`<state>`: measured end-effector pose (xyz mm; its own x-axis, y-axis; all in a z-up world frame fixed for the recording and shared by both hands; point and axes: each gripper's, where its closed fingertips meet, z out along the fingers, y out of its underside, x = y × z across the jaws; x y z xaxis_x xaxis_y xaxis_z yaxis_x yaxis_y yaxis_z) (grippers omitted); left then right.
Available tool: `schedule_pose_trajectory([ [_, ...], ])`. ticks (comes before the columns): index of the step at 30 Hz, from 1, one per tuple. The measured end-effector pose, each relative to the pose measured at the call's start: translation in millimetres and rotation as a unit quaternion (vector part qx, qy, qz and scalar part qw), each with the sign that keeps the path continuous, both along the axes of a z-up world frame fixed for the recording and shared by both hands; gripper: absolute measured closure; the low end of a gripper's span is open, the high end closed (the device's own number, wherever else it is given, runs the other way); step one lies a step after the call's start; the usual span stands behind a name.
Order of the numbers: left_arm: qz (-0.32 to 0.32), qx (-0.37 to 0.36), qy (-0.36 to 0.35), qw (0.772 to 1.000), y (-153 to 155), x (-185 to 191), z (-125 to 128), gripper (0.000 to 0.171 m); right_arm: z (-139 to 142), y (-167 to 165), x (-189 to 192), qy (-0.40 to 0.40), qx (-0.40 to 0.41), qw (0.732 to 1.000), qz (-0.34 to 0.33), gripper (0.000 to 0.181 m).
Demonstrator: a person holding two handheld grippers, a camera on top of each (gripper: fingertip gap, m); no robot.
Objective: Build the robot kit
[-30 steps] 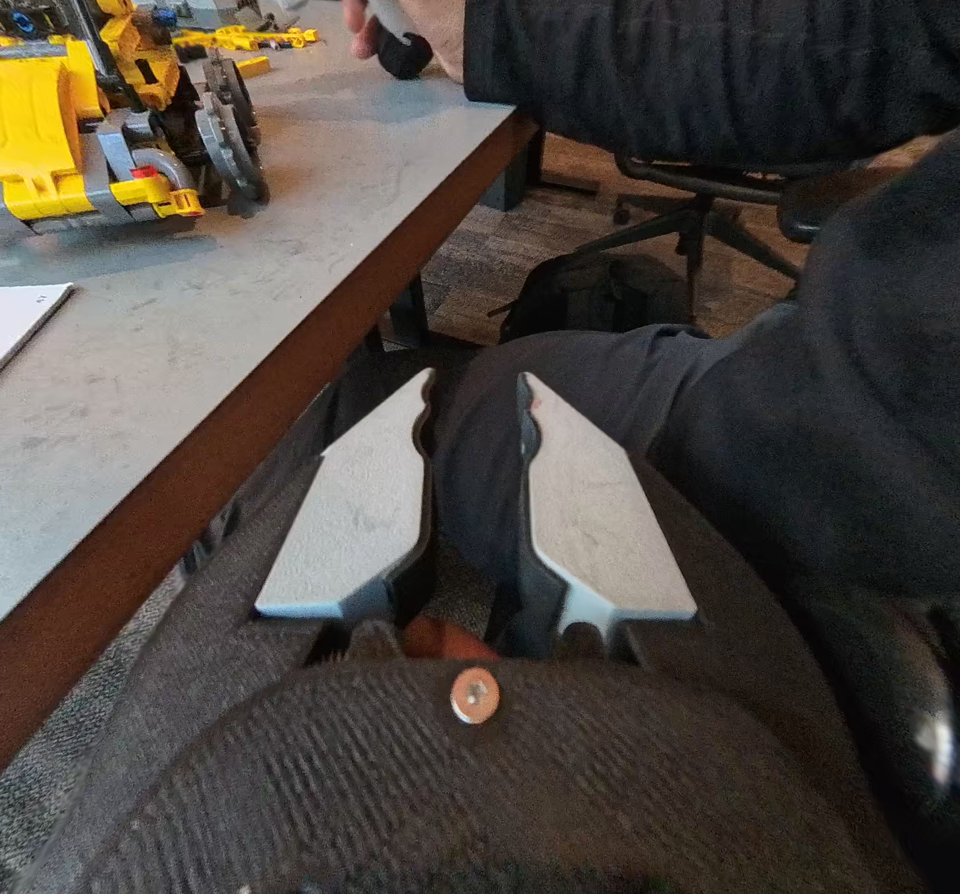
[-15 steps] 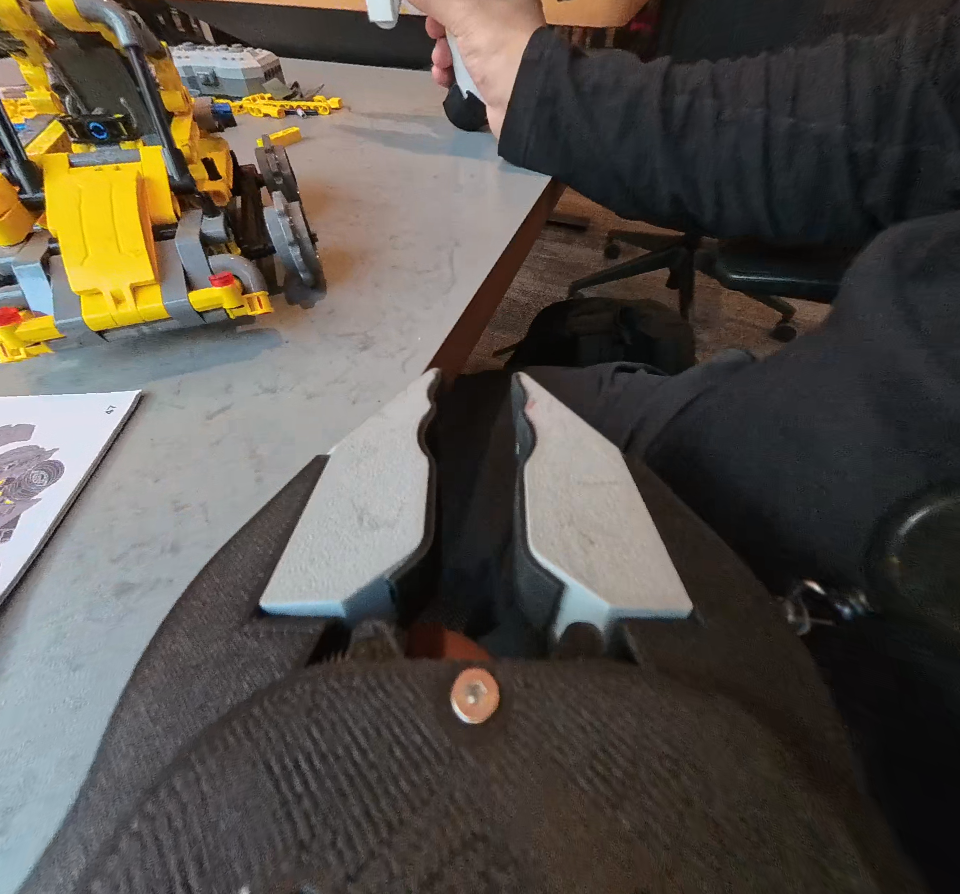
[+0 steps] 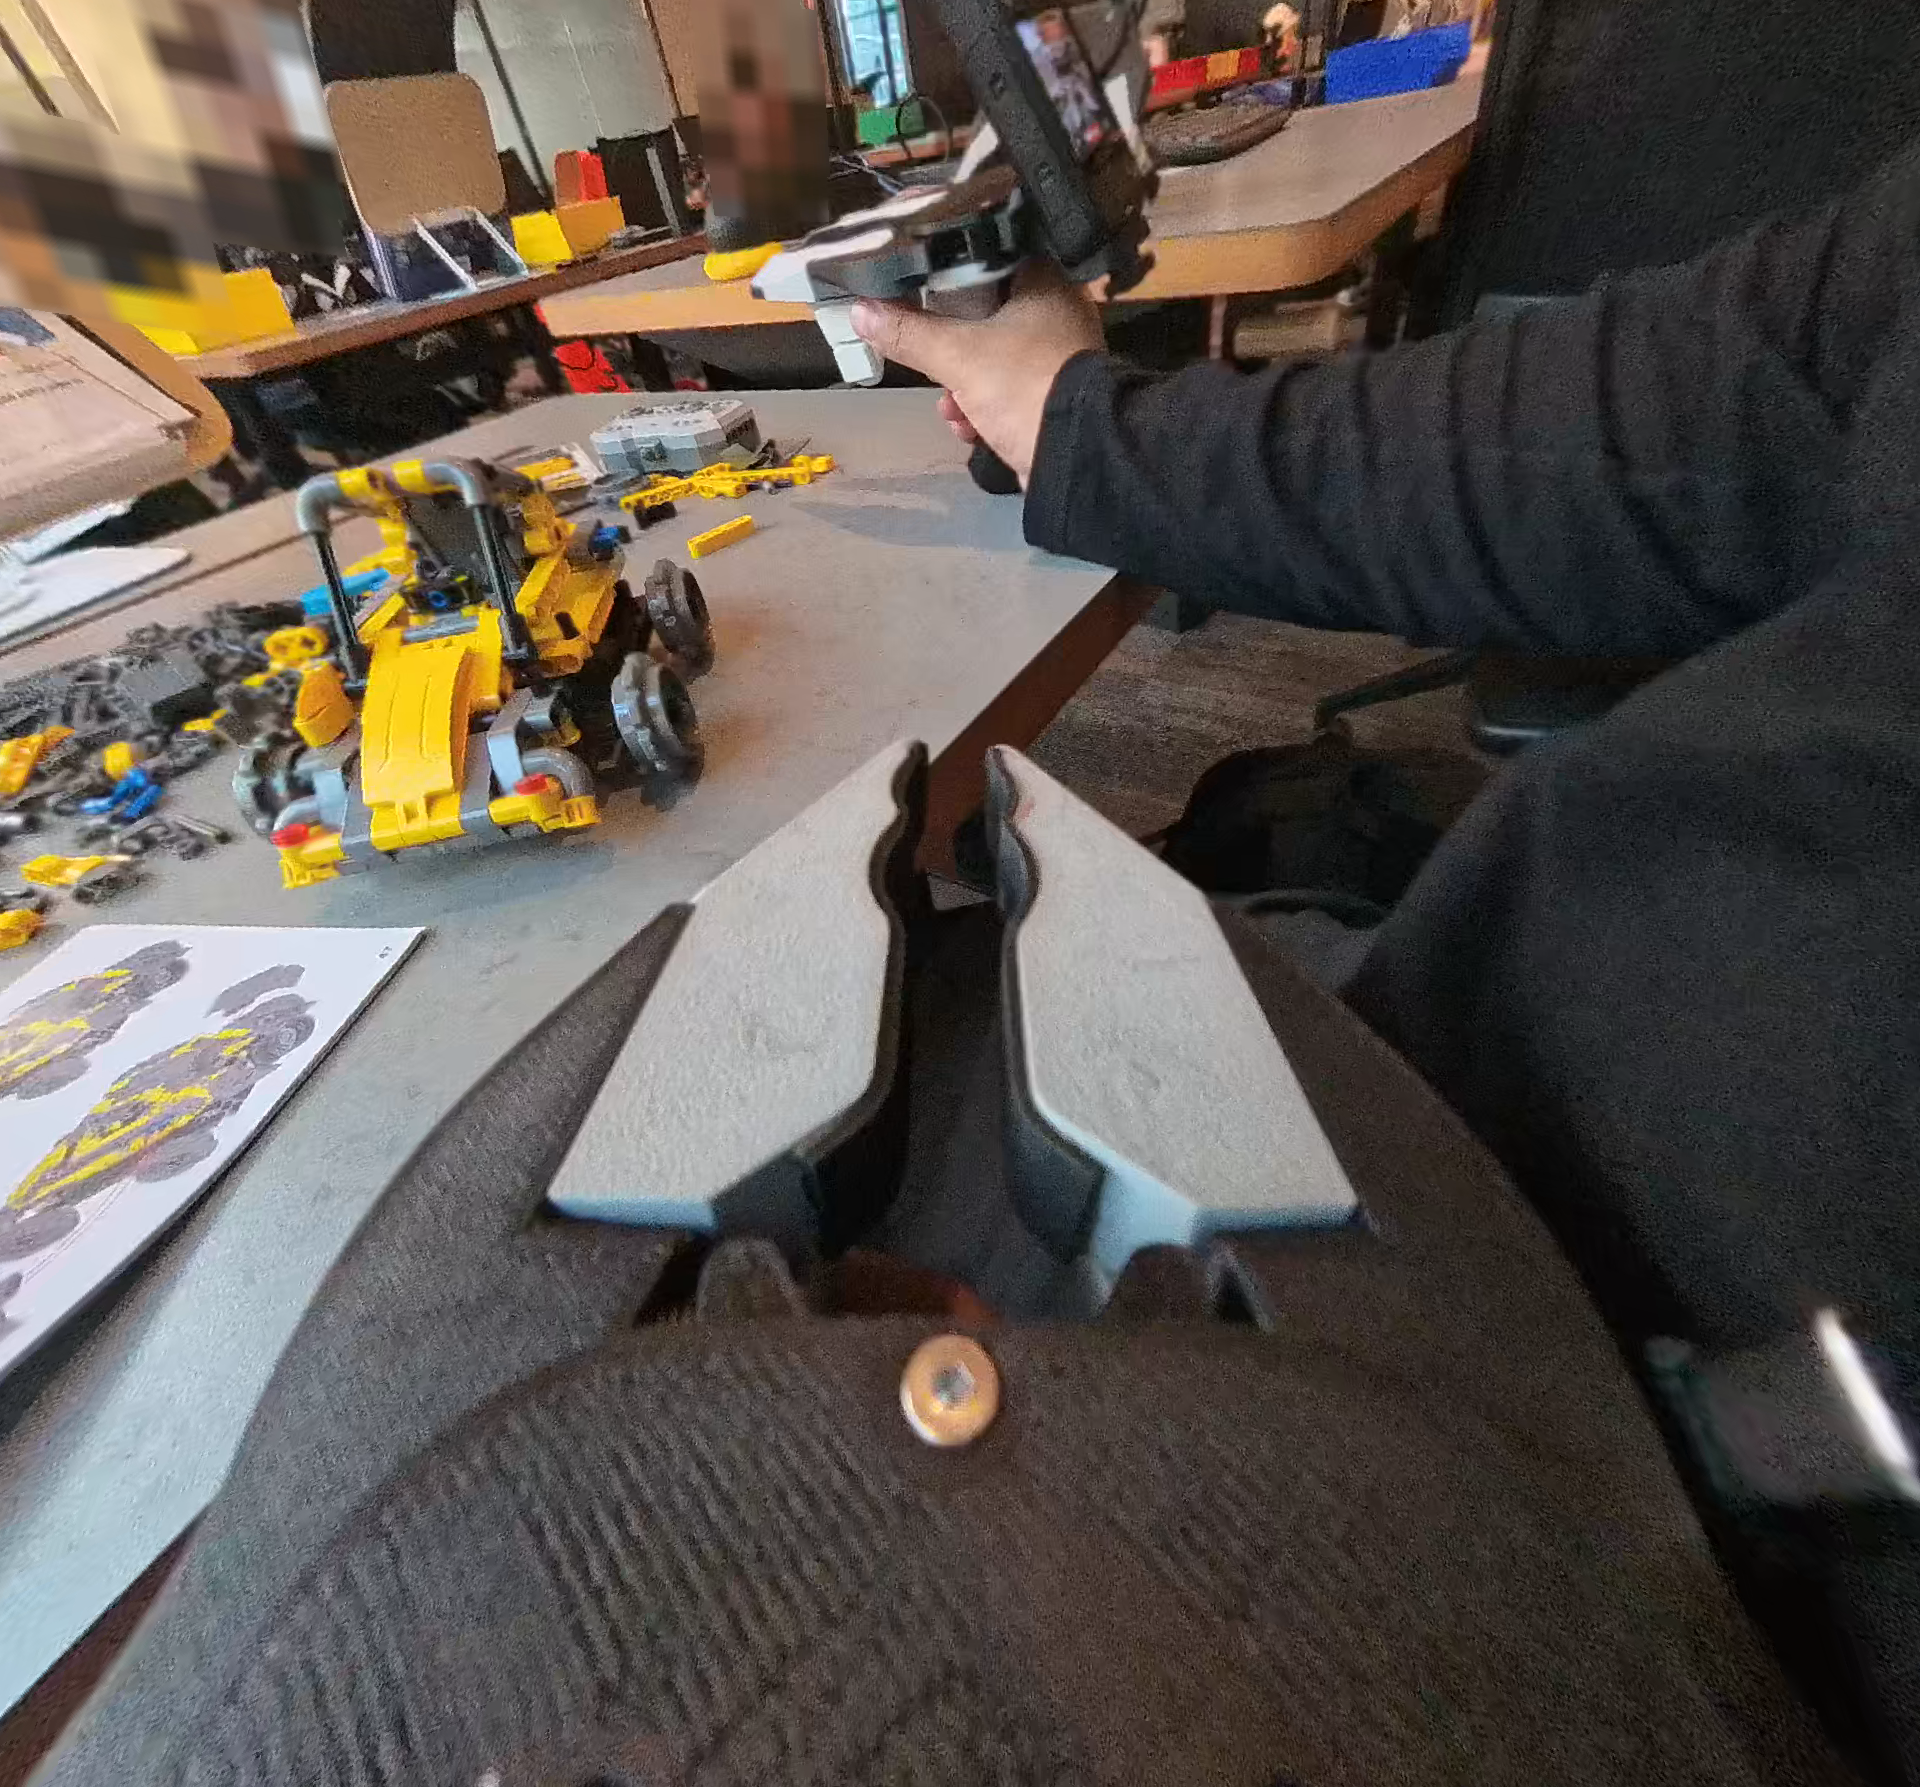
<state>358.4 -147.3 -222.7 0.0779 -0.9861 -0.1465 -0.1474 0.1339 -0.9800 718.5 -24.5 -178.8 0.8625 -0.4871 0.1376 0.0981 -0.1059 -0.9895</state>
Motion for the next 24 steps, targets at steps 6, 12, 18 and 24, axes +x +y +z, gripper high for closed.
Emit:
schedule_pose_trajectory([
  [6, 0.002, -0.037, 0.027, 0.999, 21.0, -11.6, -12.9, 0.162, -35.9, 8.4, 4.6, 0.076, -0.107, 0.990, 0.060, 0.167],
  [12, 0.002, -0.032, 0.043, 0.999, 22.7, -13.1, -21.4, 0.162, -92.8, 3.5, 7.3, 0.207, -0.250, 0.938, 0.122, 0.155],
  [18, 0.006, -0.031, 0.051, 0.998, 24.8, -15.4, -25.8, 0.162, -98.5, 6.2, 11.7, 0.200, -0.271, 0.932, 0.131, 0.158],
  [24, 0.007, -0.046, 0.055, 0.997, 25.7, -15.3, -29.4, 0.161, -103.5, 13.8, 9.0, 0.165, -0.301, 0.929, 0.143, 0.167],
])
